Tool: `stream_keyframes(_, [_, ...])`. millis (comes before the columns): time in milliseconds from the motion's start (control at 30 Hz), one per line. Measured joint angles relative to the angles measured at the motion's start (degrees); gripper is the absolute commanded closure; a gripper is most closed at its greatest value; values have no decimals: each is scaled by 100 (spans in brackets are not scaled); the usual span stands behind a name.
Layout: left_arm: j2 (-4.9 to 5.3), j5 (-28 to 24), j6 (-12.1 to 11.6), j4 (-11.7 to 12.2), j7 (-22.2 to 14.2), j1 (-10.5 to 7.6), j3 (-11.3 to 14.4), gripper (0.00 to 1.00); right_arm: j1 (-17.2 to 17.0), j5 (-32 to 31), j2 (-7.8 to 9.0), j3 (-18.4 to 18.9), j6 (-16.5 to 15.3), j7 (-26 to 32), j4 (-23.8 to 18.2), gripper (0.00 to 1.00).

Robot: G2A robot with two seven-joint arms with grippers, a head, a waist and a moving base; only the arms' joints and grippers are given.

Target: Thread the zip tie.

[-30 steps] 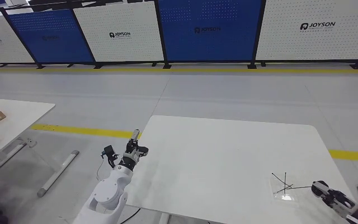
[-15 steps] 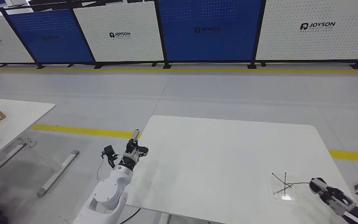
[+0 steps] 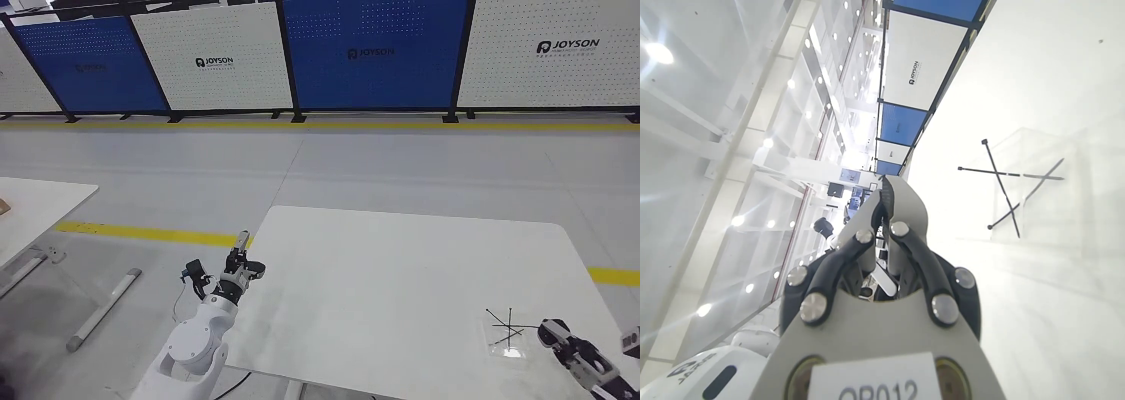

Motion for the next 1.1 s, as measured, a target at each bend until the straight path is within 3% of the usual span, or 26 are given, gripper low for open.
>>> stream_keyframes(433, [0, 0, 0, 0, 0, 0, 0, 0, 10, 38, -10, -29, 67, -88, -22, 100])
stream_keyframes(533, [0, 0, 0, 0, 0, 0, 0, 0, -80, 180, -38, -83, 113, -249, -273, 100])
stream_keyframes(633, [0, 0, 0, 0, 0, 0, 0, 0, -357, 216, -81, -143, -35, -552, -733, 100])
stream_keyframes(800, [0, 0, 0, 0, 0, 0, 0, 0, -589, -145, -155, -445, -60, -1305, -1323, 100])
stream_keyframes(900, [0, 0, 0, 0, 0, 0, 0, 0, -562, -235, -171, -650, 82, -1302, -1419, 100])
stream_keyframes(1100, [0, 0, 0, 0, 0, 0, 0, 0, -558, -229, -170, -647, 86, -1286, -1412, 100])
